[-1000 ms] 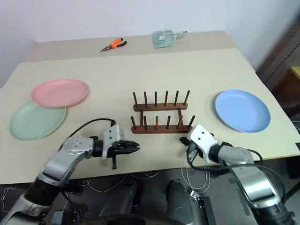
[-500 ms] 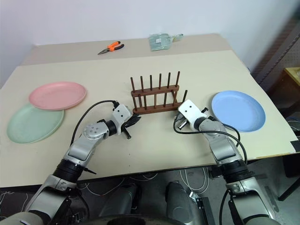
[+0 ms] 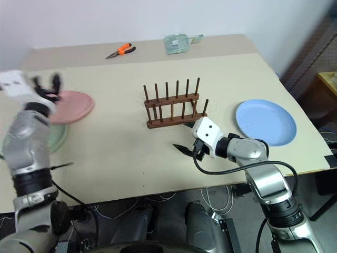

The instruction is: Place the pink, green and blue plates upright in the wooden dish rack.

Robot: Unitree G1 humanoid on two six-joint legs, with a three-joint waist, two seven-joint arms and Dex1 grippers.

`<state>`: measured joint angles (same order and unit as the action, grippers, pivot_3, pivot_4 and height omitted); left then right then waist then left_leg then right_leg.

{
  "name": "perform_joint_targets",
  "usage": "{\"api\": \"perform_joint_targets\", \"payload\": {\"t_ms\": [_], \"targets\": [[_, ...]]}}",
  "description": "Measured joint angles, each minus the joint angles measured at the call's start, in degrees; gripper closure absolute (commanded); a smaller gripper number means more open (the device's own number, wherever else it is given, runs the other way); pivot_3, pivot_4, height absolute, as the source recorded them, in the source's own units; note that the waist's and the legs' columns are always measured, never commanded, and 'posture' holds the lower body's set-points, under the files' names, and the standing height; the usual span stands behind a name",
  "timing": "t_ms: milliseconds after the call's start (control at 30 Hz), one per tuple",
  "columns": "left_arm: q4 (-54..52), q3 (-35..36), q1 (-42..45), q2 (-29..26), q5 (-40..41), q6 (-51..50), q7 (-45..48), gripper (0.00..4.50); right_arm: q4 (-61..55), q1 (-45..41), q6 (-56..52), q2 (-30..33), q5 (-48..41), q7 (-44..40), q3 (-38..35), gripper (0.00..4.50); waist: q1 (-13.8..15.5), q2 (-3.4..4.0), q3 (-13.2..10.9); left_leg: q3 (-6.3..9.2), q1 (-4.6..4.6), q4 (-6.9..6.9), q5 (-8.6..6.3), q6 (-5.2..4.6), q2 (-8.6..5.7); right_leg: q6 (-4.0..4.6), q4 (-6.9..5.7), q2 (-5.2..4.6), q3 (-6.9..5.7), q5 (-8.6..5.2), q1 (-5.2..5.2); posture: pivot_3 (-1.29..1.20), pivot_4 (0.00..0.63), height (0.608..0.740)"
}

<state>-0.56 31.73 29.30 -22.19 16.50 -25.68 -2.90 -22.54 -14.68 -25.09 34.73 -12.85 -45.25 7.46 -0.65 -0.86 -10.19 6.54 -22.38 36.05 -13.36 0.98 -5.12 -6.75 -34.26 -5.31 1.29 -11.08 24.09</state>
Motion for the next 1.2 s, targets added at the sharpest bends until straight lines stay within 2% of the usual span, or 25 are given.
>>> {"api": "perform_joint_targets", "payload": {"t_ms": [167,333,433,533,567,600,733,800,867,967,1067,1133,1200], "targets": [[1.7,10.8,0.0,5.4,8.0,-9.8,-9.7,1.42,0.7,-1.6,0.1,-0.1,0.3,-0.2,0.5,0.48,0.7,-0.52,-0.2,0.10,-0.10,0.05,0.00,0.02,0.00,0.00,-0.03,0.01,-0.11,0.02,0.07,0.00,0.150,0.739],[1.7,17.0,0.9,6.5,18.3,-17.2,-12.6,1.42,1.5,-1.6,0.4,-0.1,0.4,-0.2,0.8,0.48,1.2,-0.54,-0.2,0.05,-0.10,0.06,-0.01,0.04,0.00,0.00,-0.02,0.00,-0.10,0.02,0.06,0.00,0.150,0.739],[3.5,18.7,1.4,6.6,22.2,-19.0,-13.7,2.29,1.5,-1.7,0.7,-0.5,0.8,0.1,0.8,0.45,1.2,-0.54,-0.2,0.05,-0.10,0.06,-0.01,0.04,0.00,0.01,-0.03,0.01,-0.10,0.02,0.07,0.00,0.150,0.739],[5.0,19.2,2.1,6.6,24.6,-19.0,-14.6,3.72,1.5,-1.7,0.7,-0.4,0.9,0.5,0.7,0.45,1.2,-0.54,-0.2,0.04,-0.10,0.06,-0.01,0.05,0.00,0.01,-0.02,0.01,-0.09,0.02,0.07,0.00,0.150,0.739],[5.3,19.3,2.3,6.6,25.4,-19.0,-14.8,4.31,1.4,-1.7,0.6,-0.3,0.8,0.5,0.5,0.22,1.3,-0.54,-0.2,0.04,-0.10,0.06,-0.01,0.05,0.00,0.01,-0.02,0.01,-0.09,0.02,0.07,0.00,0.150,0.739],[5.5,19.3,2.4,6.5,26.1,-19.1,-14.8,4.47,1.3,-1.7,0.4,0.0,0.7,0.5,0.2,0.00,1.3,-0.54,-0.2,0.03,-0.10,0.06,-0.01,0.05,0.00,0.01,-0.02,0.01,-0.08,0.02,0.07,0.00,0.150,0.739],[6.1,18.7,2.6,6.3,28.4,-18.2,-13.0,4.47,-0.3,-2.6,-1.6,2.1,-1.1,0.0,-2.8,0.00,1.3,-0.56,-0.2,0.02,-0.10,0.05,-0.01,0.05,0.01,0.02,-0.02,0.01,-0.07,0.02,0.08,0.00,0.150,0.739],[4.1,16.9,2.6,6.3,29.3,-17.0,-9.7,4.47,-1.5,-4.6,-2.1,2.9,-1.3,0.1,-4.2,0.00,1.3,-0.60,-0.2,0.01,-0.13,0.05,-0.01,0.07,0.02,0.03,-0.01,0.03,-0.07,0.03,0.11,0.00,0.150,0.739],[-0.4,12.2,2.8,6.3,29.6,-16.1,-5.8,4.47,-2.9,-7.5,-1.6,3.0,-0.7,0.5,-4.2,0.00,1.3,-0.63,-0.2,0.00,-0.15,0.05,-0.01,0.08,0.02,0.04,0.00,0.02,-0.07,0.04,0.11,0.00,0.150,0.739],[-8.0,1.2,5.1,6.8,29.1,-16.6,-2.2,4.47,-3.0,-14.4,3.6,2.4,5.3,2.3,-0.2,0.00,1.5,-0.64,-0.2,-0.02,-0.15,0.06,0.00,0.08,-0.01,0.04,0.05,0.01,-0.07,0.04,0.06,0.00,0.150,0.739],[-13.0,-10.7,8.2,9.8,27.2,-17.3,-1.2,4.47,1.0,-20.9,12.9,2.4,17.3,4.6,8.1,0.00,1.3,-0.64,-0.2,-0.12,-0.14,0.04,0.00,0.09,-0.03,0.03,0.11,-0.01,-0.05,0.04,0.04,0.00,0.150,0.739],[-14.3,-15.9,9.9,13.2,26.8,-18.1,-1.9,4.47,7.9,-24.6,19.0,2.1,26.0,7.7,13.0,0.00,1.1,-0.64,-0.2,-0.15,-0.14,0.04,0.08,0.21,-0.03,0.04,0.09,0.00,0.02,0.04,0.11,0.00,0.150,0.739],[-15.4,-19.0,10.2,14.3,26.7,-18.9,-2.4,4.47,14.1,-26.6,22.1,1.4,31.9,11.4,14.3,0.00,0.7,-0.63,-0.2,-0.21,-0.14,-0.05,0.19,0.39,0.01,0.04,0.01,0.04,0.10,0.04,0.23,0.00,0.150,0.739]]}}
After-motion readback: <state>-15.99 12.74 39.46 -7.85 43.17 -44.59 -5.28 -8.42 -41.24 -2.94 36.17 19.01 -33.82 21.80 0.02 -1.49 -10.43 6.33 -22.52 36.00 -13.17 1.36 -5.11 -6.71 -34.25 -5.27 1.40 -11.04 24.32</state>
